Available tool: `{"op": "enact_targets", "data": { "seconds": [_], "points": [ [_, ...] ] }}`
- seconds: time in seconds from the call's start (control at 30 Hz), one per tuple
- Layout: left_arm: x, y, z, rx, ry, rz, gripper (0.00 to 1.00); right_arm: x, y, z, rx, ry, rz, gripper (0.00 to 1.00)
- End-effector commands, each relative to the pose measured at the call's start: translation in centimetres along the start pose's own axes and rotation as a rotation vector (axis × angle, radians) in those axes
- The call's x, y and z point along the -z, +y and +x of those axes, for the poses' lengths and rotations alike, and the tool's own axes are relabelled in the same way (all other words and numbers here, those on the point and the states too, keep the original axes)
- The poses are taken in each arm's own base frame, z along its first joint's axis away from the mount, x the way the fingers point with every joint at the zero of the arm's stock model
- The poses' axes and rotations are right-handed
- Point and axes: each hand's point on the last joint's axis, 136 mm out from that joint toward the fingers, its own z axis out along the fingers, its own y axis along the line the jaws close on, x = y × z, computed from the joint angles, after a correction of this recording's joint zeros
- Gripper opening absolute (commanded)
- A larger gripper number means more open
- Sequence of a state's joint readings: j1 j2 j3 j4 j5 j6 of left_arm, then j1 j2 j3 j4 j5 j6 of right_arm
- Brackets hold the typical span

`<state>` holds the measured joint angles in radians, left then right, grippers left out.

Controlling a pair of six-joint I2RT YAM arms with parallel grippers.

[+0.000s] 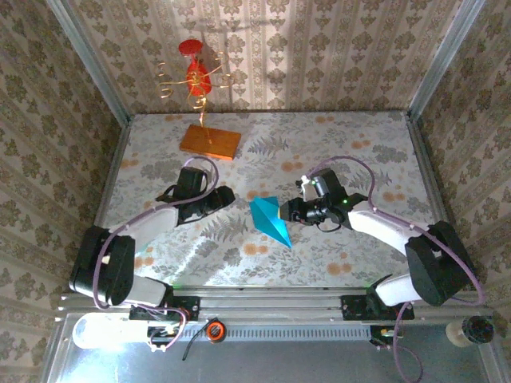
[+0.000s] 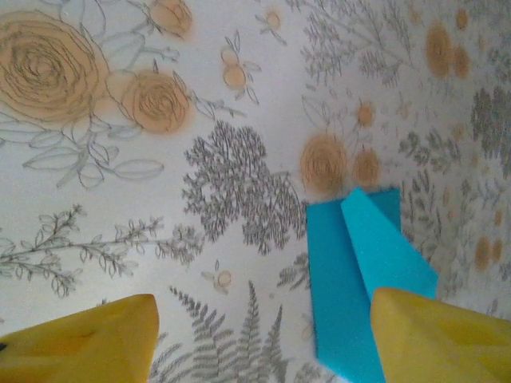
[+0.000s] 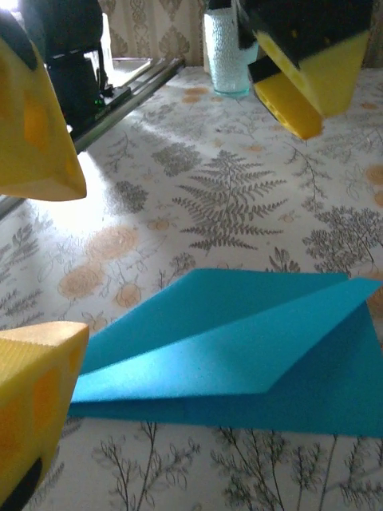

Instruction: Fold a paper plane with a square sheet of paper (pick it up from the middle)

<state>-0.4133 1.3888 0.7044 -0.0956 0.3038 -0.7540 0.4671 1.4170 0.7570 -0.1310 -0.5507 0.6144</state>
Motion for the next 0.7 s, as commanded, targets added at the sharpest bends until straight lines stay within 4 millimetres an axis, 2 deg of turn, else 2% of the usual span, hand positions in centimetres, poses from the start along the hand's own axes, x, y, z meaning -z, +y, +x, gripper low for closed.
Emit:
{"op": "enact_targets", "data": {
  "seconds": [0.0,0.27,0.47,0.67],
  "points": [
    [0.5,-0.5,0.9,-0.021,0.003,0.006,0.81,-0.8,-1.5,0.4,0.023,0.028,0.01,0.47],
    [-0.2,-2.7,2.3,-0.022,0.025,0.09,0.99,-3.1,-2.5,0.2,-0.002,0.106,-0.028,0.41],
    [-0.8,-3.1,2.6,-0.011,0.049,0.111,1.0,-3.9,-2.4,0.3,-0.009,0.121,-0.06,0.32],
    [-1.1,-3.4,2.7,-0.024,0.058,0.109,1.0,-4.3,-3.3,0.6,-0.015,0.134,-0.032,0.32]
  ]
}}
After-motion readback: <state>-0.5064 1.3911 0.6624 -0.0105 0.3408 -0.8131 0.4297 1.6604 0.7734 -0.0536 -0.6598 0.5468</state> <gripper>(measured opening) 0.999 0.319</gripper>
